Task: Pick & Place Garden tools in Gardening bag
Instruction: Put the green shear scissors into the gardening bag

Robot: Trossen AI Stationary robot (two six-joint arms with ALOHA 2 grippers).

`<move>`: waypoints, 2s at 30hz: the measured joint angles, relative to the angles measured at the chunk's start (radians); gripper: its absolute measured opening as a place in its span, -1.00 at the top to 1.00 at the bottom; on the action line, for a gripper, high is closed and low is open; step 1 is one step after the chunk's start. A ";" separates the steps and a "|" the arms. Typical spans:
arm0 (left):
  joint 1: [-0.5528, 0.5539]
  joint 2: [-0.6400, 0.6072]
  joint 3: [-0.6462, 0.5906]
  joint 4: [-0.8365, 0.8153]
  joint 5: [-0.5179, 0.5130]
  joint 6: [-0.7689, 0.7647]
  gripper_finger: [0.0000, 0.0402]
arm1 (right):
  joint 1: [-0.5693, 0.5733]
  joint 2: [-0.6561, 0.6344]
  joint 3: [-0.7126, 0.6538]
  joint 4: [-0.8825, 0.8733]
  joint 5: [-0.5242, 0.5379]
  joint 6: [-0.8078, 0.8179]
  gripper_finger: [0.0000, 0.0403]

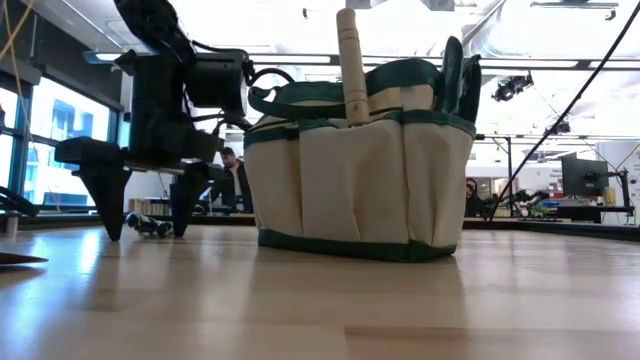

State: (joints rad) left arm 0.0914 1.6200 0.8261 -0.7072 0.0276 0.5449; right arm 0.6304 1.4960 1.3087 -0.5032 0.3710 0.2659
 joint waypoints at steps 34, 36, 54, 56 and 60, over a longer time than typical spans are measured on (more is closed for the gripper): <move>0.000 0.003 -0.002 -0.100 -0.111 0.324 -0.92 | 0.000 0.000 0.000 0.007 -0.033 0.025 0.34; 0.000 0.003 -0.003 -0.101 -0.120 0.355 -0.92 | 0.000 0.000 0.000 0.007 -0.033 0.025 0.34; 0.052 0.075 0.003 -0.089 -0.107 0.413 -0.92 | 0.000 0.000 0.000 0.041 -0.033 0.026 0.34; 0.059 0.075 0.003 -0.084 -0.097 0.425 -0.92 | 0.000 0.000 0.000 0.047 -0.033 0.026 0.34; 0.060 0.075 0.003 -0.078 -0.075 0.420 -0.92 | -0.005 0.000 0.000 0.046 -0.033 0.021 0.34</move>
State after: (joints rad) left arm 0.1509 1.6951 0.8295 -0.7853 -0.0470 0.9647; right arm 0.6249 1.4963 1.3087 -0.4576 0.3378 0.2866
